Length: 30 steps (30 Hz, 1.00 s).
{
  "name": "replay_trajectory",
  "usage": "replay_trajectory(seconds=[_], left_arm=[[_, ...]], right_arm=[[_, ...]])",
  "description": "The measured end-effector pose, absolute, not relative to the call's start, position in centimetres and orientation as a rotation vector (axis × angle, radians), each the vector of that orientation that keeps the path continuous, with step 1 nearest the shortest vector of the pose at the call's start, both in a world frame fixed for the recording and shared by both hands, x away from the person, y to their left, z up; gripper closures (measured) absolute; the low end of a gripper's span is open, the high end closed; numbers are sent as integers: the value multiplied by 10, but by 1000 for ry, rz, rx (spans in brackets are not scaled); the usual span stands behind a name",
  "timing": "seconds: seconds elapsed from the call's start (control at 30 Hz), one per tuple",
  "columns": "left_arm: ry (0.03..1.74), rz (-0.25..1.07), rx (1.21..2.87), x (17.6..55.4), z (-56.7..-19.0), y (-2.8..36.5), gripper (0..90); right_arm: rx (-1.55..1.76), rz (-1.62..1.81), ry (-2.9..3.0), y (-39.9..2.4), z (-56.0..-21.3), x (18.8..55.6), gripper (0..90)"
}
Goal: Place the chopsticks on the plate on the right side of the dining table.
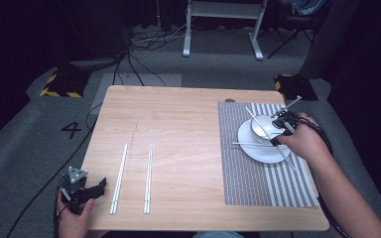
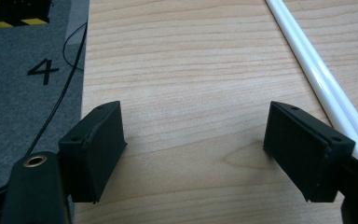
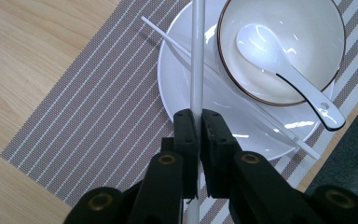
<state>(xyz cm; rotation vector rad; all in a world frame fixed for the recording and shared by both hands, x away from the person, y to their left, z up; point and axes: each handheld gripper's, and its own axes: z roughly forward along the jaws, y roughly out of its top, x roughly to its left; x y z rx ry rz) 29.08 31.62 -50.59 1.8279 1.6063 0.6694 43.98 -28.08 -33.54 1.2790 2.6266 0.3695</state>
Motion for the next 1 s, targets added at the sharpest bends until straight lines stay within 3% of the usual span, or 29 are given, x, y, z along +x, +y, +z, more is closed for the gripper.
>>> replay_trajectory(seconds=[1.0], left_arm=[[1612,671,1825,290,-506,316,200]], right_arm=[[1086,188,2785,-273,-415,459,857]])
